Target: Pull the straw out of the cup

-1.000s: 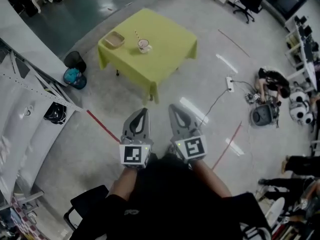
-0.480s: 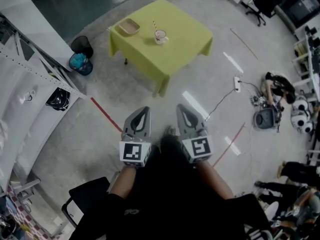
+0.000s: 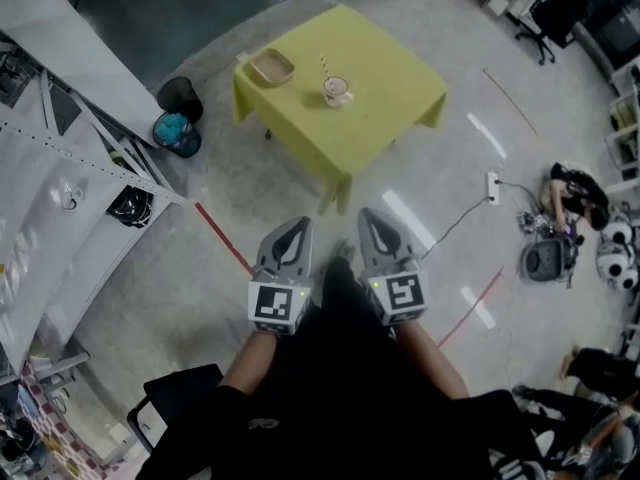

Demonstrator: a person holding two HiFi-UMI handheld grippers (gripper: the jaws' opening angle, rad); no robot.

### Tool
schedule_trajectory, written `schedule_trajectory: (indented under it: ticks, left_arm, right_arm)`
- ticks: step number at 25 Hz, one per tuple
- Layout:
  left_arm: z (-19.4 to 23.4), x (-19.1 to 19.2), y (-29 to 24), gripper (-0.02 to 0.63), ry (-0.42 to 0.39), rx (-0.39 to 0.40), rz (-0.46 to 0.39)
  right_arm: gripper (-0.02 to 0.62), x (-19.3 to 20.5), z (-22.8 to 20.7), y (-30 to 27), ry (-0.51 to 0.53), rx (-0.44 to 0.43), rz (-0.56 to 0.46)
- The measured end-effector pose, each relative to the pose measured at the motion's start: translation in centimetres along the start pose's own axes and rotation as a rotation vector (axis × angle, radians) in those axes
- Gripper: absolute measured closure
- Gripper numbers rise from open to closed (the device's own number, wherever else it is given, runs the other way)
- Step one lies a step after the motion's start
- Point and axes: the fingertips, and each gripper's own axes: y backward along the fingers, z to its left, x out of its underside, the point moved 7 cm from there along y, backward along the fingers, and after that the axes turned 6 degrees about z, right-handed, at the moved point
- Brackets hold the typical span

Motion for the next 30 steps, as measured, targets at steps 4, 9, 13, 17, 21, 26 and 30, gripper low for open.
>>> schedule_trajectory:
  ticks: [4,9,13,17,21,26,30]
  left_arm:
    - [1.3,-2.3,-5.0,0.558,-0.043,-0.017,-0.007]
    - [0.7,-4.7,-11.8,0.558,-0.045,-0.002,0.031]
    - [0.4,-5.7,-16.0,0.558,-0.026,0.01,0.064]
    - [0.7,-5.7,-19.1,0.558,-0.012,-0.015,0.097]
    - [1.7,-6.4,-20.9,0.558,0.007,-0.034,0.109]
    - [3.8,-7.2,-23.1,0.558,0.029,-0.054,0.109]
    - [6.2,-7.6,-26.0,0.558,0.039,-0.057,0.107]
  right_arm:
    - [0.578,-1.1,-4.2,-3.7,-0.017,-0.02,-0.007]
    - [0.578,-2.4,-10.3,-7.4,-0.048,-0.037,-0.012]
    - [0.578,-2.6,-13.6,-9.9,-0.025,-0.078,-0.001]
    - [0.578,-2.6,-16.2,-12.2,-0.027,-0.11,0.023]
    - [0.578,-3.1,-17.6,-13.9,-0.03,-0.13,0.042]
    - [0.578,-3.4,-18.6,-16.6,-0.029,-0.141,0.065]
    - [0.578,-3.9,-19.7,-19.6,-0.02,-0.135,0.086]
